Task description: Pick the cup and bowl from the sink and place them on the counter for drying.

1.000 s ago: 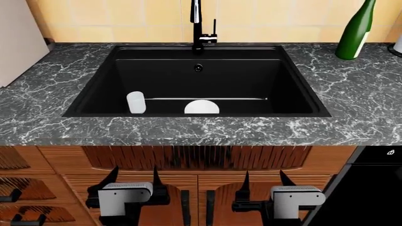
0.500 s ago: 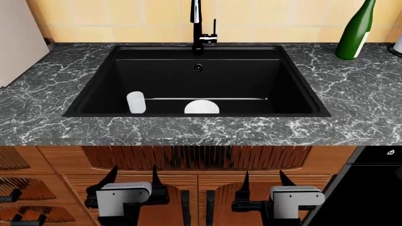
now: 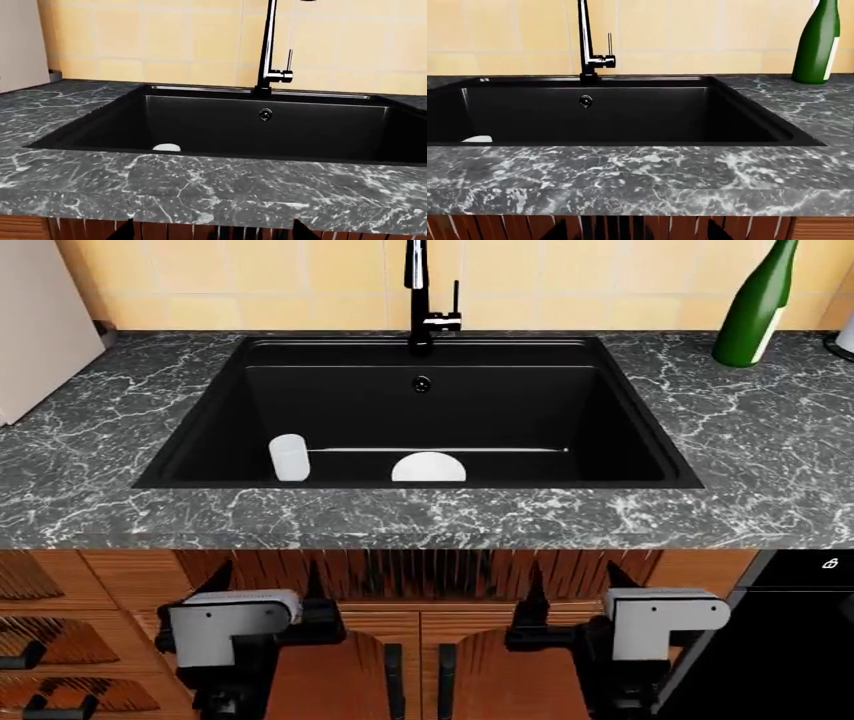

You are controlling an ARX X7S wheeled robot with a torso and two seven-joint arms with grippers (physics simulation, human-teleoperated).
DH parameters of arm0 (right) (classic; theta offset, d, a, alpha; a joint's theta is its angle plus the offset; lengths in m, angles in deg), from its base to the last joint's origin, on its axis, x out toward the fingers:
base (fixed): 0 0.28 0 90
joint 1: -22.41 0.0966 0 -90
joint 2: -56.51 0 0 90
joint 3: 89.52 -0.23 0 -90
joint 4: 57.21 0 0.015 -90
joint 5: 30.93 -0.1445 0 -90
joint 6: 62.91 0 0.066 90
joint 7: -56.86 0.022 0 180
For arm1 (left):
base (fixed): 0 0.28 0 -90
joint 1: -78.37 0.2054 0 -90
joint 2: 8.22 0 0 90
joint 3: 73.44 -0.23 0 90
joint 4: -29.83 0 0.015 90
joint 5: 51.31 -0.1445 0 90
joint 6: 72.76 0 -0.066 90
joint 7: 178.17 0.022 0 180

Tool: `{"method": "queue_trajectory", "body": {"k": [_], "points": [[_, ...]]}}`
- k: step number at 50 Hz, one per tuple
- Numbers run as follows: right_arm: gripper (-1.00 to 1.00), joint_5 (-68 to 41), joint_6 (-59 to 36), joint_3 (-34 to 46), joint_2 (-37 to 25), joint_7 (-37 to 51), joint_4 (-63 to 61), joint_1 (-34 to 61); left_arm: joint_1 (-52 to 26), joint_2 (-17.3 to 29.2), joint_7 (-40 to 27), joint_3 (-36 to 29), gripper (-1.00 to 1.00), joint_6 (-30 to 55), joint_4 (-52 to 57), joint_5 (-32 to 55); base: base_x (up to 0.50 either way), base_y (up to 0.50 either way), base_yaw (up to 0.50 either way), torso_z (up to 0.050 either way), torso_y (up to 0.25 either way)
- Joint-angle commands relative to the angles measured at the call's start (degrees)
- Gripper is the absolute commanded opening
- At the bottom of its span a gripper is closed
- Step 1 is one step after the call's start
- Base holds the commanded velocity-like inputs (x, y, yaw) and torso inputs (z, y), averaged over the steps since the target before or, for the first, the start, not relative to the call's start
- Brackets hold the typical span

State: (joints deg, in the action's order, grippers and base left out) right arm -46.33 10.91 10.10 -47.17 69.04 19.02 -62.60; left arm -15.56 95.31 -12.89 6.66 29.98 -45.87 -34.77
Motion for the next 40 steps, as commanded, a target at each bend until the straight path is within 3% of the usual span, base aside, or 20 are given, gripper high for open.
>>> {"method": "queue_trajectory", "body": {"k": [1,8,11,14,20,27,33,40], "points": [[1.00,-13.66,-23.44,-7.39,-7.71,0.04,-18.48,7.76,-8.26,6.67,-1.84,3.04,1.00,22.64,18.51,10.27,0.00,0.00,0.00,0.000,0.000],[1.00,-27.22,-42.64,-14.92,-12.18,2.88,-21.35,21.31,-21.48,10.05,-3.32,7.44,1.00,39.81,20.26,19.91,0.00,0.00,0.00,0.000,0.000],[1.00,-32.50,-48.42,-17.15,-13.86,2.63,-19.21,29.93,-31.28,11.44,-3.19,9.87,1.00,48.86,18.38,26.19,0.00,0.00,0.00,0.000,0.000],[1.00,-33.42,-53.08,-14.94,-16.45,1.67,-15.49,38.68,-40.09,11.57,-3.33,10.48,1.00,53.50,14.01,28.23,0.00,0.00,0.00,0.000,0.000],[1.00,-36.47,-60.31,-14.84,-16.85,1.33,-5.28,52.77,-49.38,12.57,-0.77,6.12,1.00,55.09,6.04,26.56,0.00,0.00,0.00,0.000,0.000],[1.00,-35.61,-58.58,-13.58,-16.36,0.22,-2.50,52.83,-52.15,10.73,-2.46,9.33,1.00,62.26,4.92,31.81,0.00,0.00,0.00,0.000,0.000],[1.00,-35.69,-57.83,-13.60,-18.07,-0.52,-4.53,50.00,-51.60,12.05,-1.52,8.01,1.00,61.77,4.54,31.31,0.04,0.00,0.00,0.000,0.000],[1.00,-34.90,-57.35,-12.71,-18.89,-0.92,-3.47,48.87,-49.86,13.32,-2.28,8.87,1.00,61.93,5.93,31.46,0.49,0.00,0.00,0.000,0.000]]}}
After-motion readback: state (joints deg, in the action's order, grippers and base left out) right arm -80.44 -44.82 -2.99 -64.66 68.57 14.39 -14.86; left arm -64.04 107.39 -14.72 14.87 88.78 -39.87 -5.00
